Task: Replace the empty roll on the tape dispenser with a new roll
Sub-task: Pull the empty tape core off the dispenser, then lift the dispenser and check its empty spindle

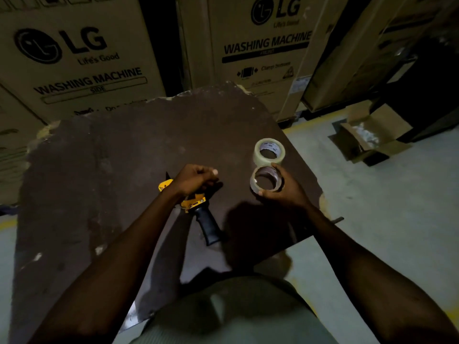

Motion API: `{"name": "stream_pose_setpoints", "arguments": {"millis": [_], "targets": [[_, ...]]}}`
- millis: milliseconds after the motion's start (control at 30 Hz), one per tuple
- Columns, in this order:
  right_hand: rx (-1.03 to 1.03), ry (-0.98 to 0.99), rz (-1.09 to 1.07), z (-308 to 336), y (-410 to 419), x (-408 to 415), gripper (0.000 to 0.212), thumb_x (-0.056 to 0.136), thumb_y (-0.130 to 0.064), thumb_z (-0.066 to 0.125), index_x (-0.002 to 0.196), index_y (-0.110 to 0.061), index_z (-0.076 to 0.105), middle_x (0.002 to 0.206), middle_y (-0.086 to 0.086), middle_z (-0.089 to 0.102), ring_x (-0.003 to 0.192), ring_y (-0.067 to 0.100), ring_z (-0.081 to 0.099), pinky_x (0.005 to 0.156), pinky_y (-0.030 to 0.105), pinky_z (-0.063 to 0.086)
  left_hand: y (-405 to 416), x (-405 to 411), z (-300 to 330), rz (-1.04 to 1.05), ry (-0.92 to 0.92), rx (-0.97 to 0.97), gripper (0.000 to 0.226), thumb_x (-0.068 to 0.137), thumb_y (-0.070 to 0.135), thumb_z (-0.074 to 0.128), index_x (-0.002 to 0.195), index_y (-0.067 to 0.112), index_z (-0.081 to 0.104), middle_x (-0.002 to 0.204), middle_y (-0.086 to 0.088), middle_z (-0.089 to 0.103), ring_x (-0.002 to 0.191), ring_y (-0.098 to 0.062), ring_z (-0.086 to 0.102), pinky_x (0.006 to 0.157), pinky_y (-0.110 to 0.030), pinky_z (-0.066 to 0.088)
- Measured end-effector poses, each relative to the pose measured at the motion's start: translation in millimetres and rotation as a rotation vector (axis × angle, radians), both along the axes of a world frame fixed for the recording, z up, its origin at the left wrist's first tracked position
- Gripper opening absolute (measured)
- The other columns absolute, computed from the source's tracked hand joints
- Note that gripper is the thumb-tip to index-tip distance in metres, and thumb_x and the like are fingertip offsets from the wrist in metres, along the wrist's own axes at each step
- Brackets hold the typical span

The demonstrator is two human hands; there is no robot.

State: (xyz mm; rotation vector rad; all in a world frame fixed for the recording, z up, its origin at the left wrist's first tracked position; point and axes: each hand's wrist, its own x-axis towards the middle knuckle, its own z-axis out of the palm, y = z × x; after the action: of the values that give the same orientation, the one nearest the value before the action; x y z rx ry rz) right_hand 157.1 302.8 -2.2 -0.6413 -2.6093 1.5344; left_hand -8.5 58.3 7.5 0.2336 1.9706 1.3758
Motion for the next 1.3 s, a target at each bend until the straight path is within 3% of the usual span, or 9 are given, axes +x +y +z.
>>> {"name": "stream_pose_setpoints", "arguments": {"millis": [100, 267, 400, 567, 733, 867, 967, 1167, 1300], "targets": [[0.066, -0.077, -0.132, -19, 18, 26, 0.082, 0.062, -0.053, 0.088, 0.132, -0.054, 0.044, 0.134, -0.011, 0.061, 0.127, 0.011, 0.056, 0.106, 0.042, 0.048, -7, 13, -2, 0.017, 0.006, 0.023, 0.013, 0.096, 0.02, 0.063, 0.095, 0.011, 0.071, 0.081, 0.003, 0.072, 0.074, -0.009, 0.067, 0.066, -0.023, 0.053], [0.15, -0.235, -0.135, -33, 45, 65, 0.101, 0.073, -0.047, 0.085, 0.154, -0.023, 0.031, 0.155, 0.004, 0.045, 0.14, 0.025, 0.045, 0.111, 0.036, 0.038, -18, 40, -6, 0.168, -0.028, 0.072, 0.01, 0.095, 0.018, 0.064, 0.092, 0.012, 0.071, 0.082, -0.012, 0.069, 0.078, -0.025, 0.065, 0.07, -0.032, 0.057], [0.24, -0.308, -0.14, -39, 52, 75, 0.107, 0.073, -0.057, 0.08, 0.157, -0.024, 0.023, 0.157, 0.006, 0.042, 0.14, 0.032, 0.045, 0.11, 0.044, 0.041, -27, 46, -9, 0.219, 0.015, 0.076, 0.015, 0.096, 0.012, 0.061, 0.102, 0.001, 0.069, 0.079, -0.014, 0.068, 0.062, -0.011, 0.07, 0.054, -0.016, 0.055], [0.444, -0.224, -0.133, -36, 30, 67, 0.107, 0.072, -0.066, 0.073, 0.156, -0.019, 0.027, 0.164, 0.01, 0.026, 0.149, 0.034, 0.027, 0.116, 0.055, 0.031, -53, 58, -16, 0.253, 0.001, 0.077, 0.022, 0.097, 0.017, 0.06, 0.106, -0.001, 0.07, 0.091, -0.012, 0.073, 0.081, -0.016, 0.071, 0.069, -0.022, 0.056], [0.359, 0.02, -0.074, -37, -33, 43, 0.091, 0.075, -0.059, 0.075, 0.146, -0.01, 0.046, 0.147, 0.015, 0.051, 0.135, 0.032, 0.049, 0.112, 0.042, 0.04, -78, 69, -20, 0.341, -0.035, 0.1, 0.012, 0.095, 0.013, 0.062, 0.095, 0.009, 0.074, 0.075, 0.003, 0.077, 0.074, -0.012, 0.071, 0.073, -0.023, 0.058], [0.083, -0.072, -0.033, -39, -89, 24, 0.089, 0.068, -0.073, 0.067, 0.144, -0.034, 0.043, 0.143, 0.0, 0.052, 0.127, 0.019, 0.056, 0.104, 0.046, 0.05, -93, 77, -21, 0.38, -0.015, 0.091, 0.013, 0.095, 0.011, 0.062, 0.098, 0.006, 0.073, 0.074, 0.004, 0.077, 0.071, -0.009, 0.071, 0.07, -0.021, 0.056], [0.088, -0.075, 0.007, -44, -123, 13, 0.089, 0.067, -0.072, 0.063, 0.143, -0.028, 0.048, 0.142, 0.005, 0.054, 0.129, 0.023, 0.056, 0.105, 0.045, 0.048, -103, 84, -20, 0.411, 0.01, 0.073, 0.015, 0.095, 0.015, 0.063, 0.087, 0.018, 0.076, 0.078, 0.0, 0.077, 0.073, -0.011, 0.069, 0.072, -0.025, 0.054], [0.128, -0.022, 0.012, -58, -156, -3, 0.079, 0.071, -0.063, 0.067, 0.131, -0.012, 0.061, 0.124, 0.013, 0.066, 0.114, 0.03, 0.063, 0.094, 0.043, 0.054, -120, 90, -22, 0.465, -0.028, 0.032, 0.014, 0.096, 0.018, 0.062, 0.094, 0.013, 0.076, 0.085, -0.007, 0.076, 0.078, -0.017, 0.068, 0.069, -0.024, 0.054], [0.091, -0.041, 0.002, -69, -163, -9, 0.051, 0.077, -0.048, 0.08, 0.106, -0.009, 0.066, 0.099, 0.012, 0.069, 0.093, 0.03, 0.066, 0.079, 0.04, 0.055, -122, 93, -22, 0.499, -0.046, 0.0, 0.017, 0.095, 0.019, 0.063, 0.083, 0.019, 0.075, 0.074, -0.003, 0.073, 0.069, -0.016, 0.065, 0.065, -0.027, 0.052]]}}
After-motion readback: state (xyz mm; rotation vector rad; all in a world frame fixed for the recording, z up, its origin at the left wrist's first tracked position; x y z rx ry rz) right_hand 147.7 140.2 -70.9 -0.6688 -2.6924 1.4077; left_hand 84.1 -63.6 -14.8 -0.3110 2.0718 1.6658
